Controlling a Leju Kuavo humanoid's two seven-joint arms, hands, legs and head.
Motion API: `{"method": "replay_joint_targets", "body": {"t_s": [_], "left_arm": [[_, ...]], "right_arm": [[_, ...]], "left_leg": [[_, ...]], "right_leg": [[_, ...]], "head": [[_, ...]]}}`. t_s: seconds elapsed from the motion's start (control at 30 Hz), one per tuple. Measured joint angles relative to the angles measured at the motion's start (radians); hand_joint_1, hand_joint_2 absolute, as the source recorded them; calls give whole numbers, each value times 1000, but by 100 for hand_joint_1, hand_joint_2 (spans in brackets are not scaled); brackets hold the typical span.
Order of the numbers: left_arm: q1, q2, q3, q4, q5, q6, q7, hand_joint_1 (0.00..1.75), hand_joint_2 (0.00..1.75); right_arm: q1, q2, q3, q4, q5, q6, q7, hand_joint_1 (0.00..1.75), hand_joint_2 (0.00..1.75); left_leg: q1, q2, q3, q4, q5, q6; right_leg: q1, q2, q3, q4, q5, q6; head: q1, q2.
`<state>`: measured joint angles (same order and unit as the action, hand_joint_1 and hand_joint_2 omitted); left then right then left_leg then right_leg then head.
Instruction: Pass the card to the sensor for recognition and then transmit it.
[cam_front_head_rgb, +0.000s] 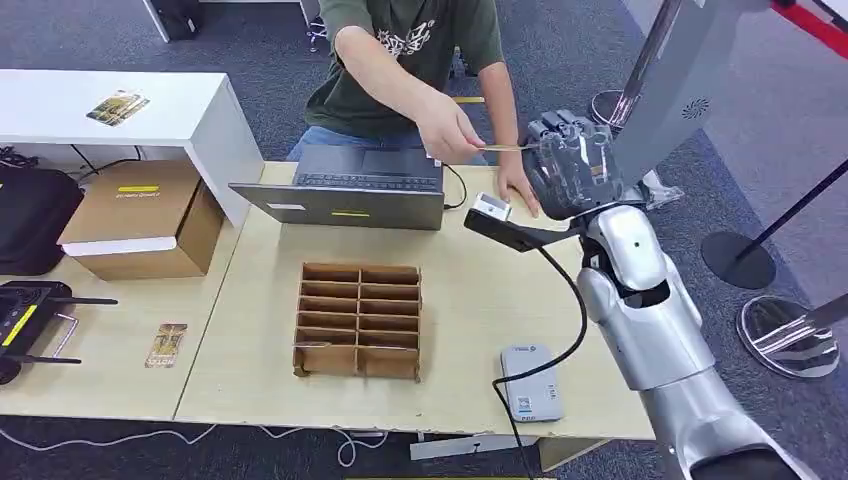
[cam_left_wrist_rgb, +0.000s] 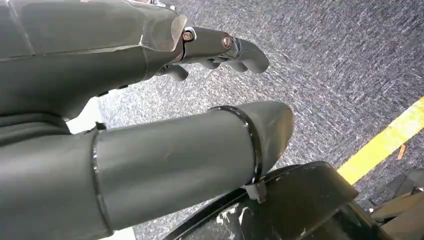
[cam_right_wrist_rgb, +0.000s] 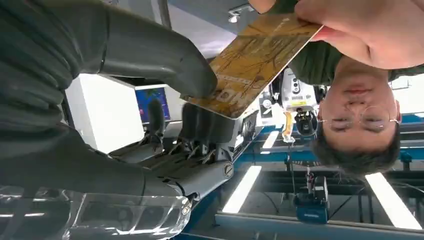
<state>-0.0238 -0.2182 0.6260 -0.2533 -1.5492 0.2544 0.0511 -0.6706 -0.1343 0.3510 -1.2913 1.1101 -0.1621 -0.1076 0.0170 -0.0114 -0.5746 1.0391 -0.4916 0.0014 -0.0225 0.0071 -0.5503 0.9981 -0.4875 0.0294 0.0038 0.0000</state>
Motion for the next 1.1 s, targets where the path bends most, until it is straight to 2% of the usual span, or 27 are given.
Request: {"method": "replay_joint_targets", "body": {"t_s": [0.53,0.67,0.97,1.03,1.1], "left_arm": [[0,0,0,0,0,3,0,0,0],[0,0,0,0,0,8,0,0,0],[0,0,0,0,0,19,10,0,0],[0,0,0,0,0,22,11,0,0],[0,0,0,0,0,22,11,0,0]], "right_arm": [[6,-5,-5,-2,-24,3,8,175,175],[10,-5,-36,-1,-134,66,39,175,175],[15,-3,-140,20,-524,290,80,175,175],[15,-3,-156,27,-581,316,85,175,175],[15,-3,-156,27,-581,316,85,175,175]], "left_leg": [[0,0,0,0,0,0],[0,0,0,0,0,0],[0,0,0,0,0,0],[0,0,0,0,0,0],[0,0,0,0,0,0]], "right_leg": [[0,0,0,0,0,0],[0,0,0,0,0,0],[0,0,0,0,0,0],[0,0,0,0,0,0],[0,0,0,0,0,0]], "head": [[0,0],[0,0],[0,0],[0,0],[0,0]]}}
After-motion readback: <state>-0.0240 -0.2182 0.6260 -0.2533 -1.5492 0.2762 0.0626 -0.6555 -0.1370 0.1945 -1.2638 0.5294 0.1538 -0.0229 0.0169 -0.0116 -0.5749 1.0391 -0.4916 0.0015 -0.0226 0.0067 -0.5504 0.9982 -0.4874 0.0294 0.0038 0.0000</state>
